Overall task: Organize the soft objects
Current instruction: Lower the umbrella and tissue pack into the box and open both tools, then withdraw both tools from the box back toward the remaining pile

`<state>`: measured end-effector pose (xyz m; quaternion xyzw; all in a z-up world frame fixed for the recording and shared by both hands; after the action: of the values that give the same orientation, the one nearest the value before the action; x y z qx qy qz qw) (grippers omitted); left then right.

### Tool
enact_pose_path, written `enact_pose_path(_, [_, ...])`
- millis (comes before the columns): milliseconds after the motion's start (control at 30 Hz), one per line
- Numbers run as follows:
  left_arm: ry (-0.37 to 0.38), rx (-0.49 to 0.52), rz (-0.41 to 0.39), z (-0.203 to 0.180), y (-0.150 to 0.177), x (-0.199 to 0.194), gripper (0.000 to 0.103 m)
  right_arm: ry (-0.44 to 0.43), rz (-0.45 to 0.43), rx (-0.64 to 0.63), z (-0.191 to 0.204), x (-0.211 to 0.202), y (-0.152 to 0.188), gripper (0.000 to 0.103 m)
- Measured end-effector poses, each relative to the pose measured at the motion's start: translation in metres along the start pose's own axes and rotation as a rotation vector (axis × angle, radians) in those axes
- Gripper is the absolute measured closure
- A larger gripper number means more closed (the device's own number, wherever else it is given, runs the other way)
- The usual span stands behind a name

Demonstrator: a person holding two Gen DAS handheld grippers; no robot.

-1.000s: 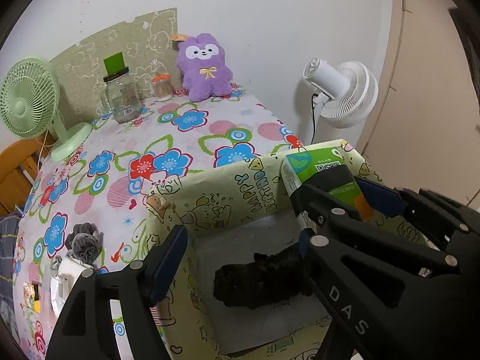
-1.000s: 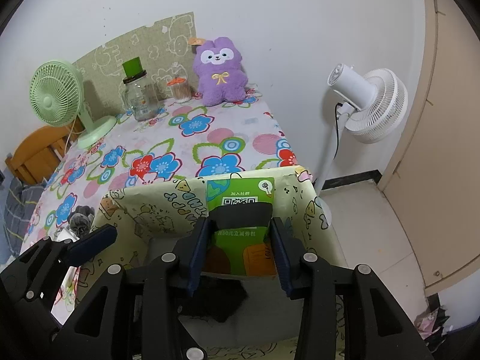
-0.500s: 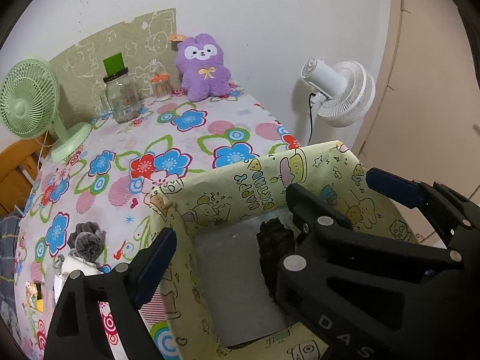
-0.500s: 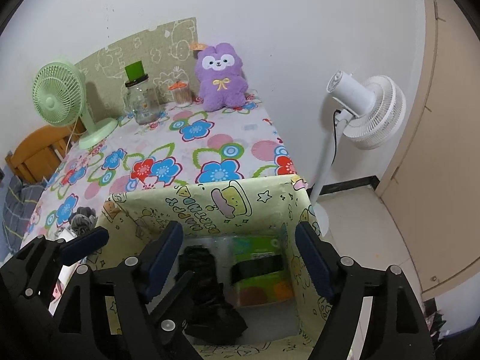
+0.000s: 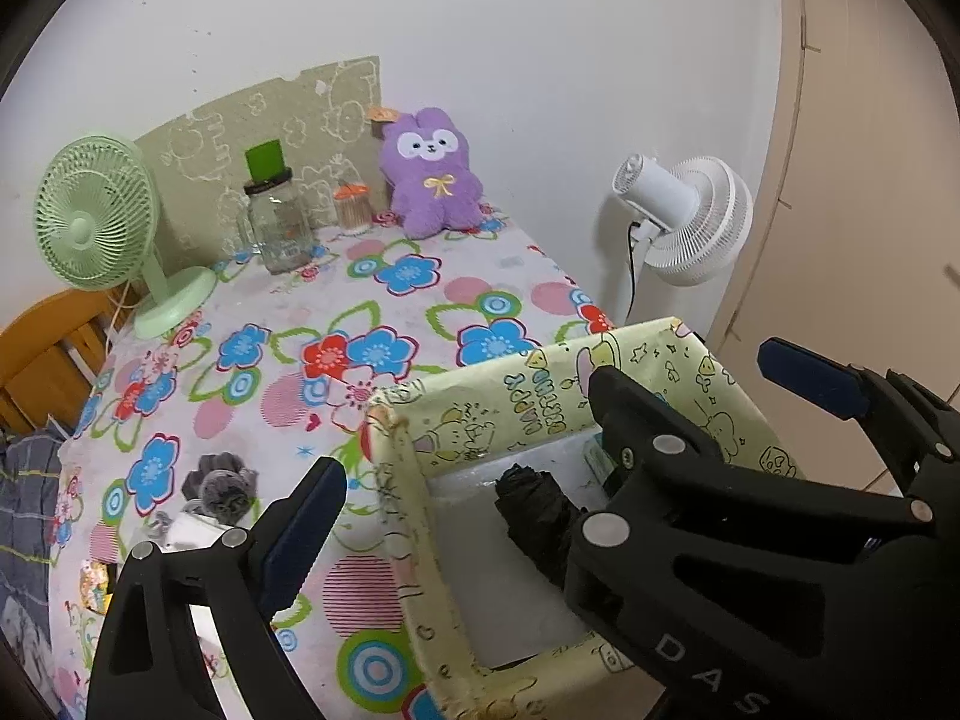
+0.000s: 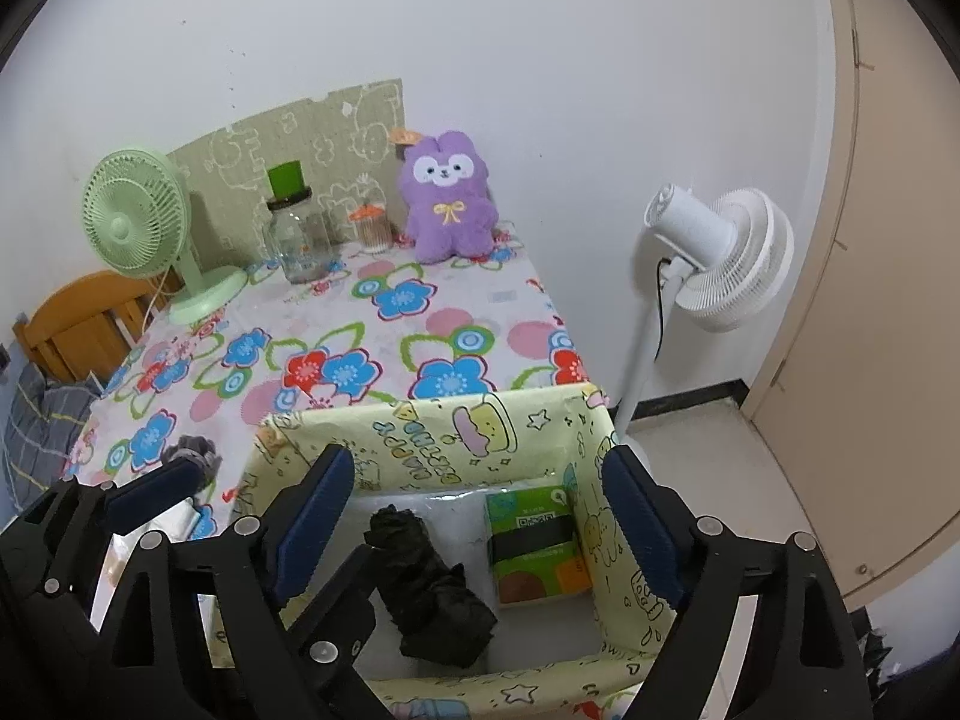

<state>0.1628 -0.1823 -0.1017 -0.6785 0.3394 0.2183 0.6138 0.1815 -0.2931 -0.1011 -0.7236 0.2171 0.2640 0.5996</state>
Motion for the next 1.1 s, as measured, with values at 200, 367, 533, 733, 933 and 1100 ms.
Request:
enact_pose_path(200, [0.004,-0.008,-0.036,0.008,-0.005,-0.017,0.002,0.012,-0.039,-0.006,0.007,-0.017,-0.009,0.011])
enact_pose_path(367, [-0.012,-0.015,-0.071,0.016,-0.009,-0.031,0.000,0.033,-0.068,-0.023,0.017,-0.030,-0.016,0.008])
enact_pose_path(533, [-0.010,-0.019,-0.096,0.026,-0.012,-0.046,0.000,0.045,-0.093,-0.032,0.029,-0.044,-0.023,0.006])
enact_pose_path(733, [-0.032,-0.025,-0.126,0.042,-0.013,-0.061,0.000,0.041,-0.117,-0.054,0.048,-0.057,-0.030,0.002])
enact_pose_path(933, [-0.041,-0.041,-0.148,0.060,-0.014,-0.075,0.000,0.045,-0.131,-0.069,0.066,-0.067,-0.036,0.000])
enact_pose_path(1100, [-0.054,-0.051,-0.156,0.076,-0.012,-0.081,0.000,0.039,-0.137,-0.081,0.084,-0.072,-0.039,0.000])
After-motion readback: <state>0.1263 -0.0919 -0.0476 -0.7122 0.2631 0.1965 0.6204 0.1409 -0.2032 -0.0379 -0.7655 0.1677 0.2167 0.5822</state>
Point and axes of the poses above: each gripper's, at about its wrist camera, not at the fingertips, and x roughly the way its jaws point, z to its left, y to its underside, the point moved 7 cm from there along x, roughly the way its jaws point, and after that the axes turned 14 degrees about -x, right-handed, at the moved point
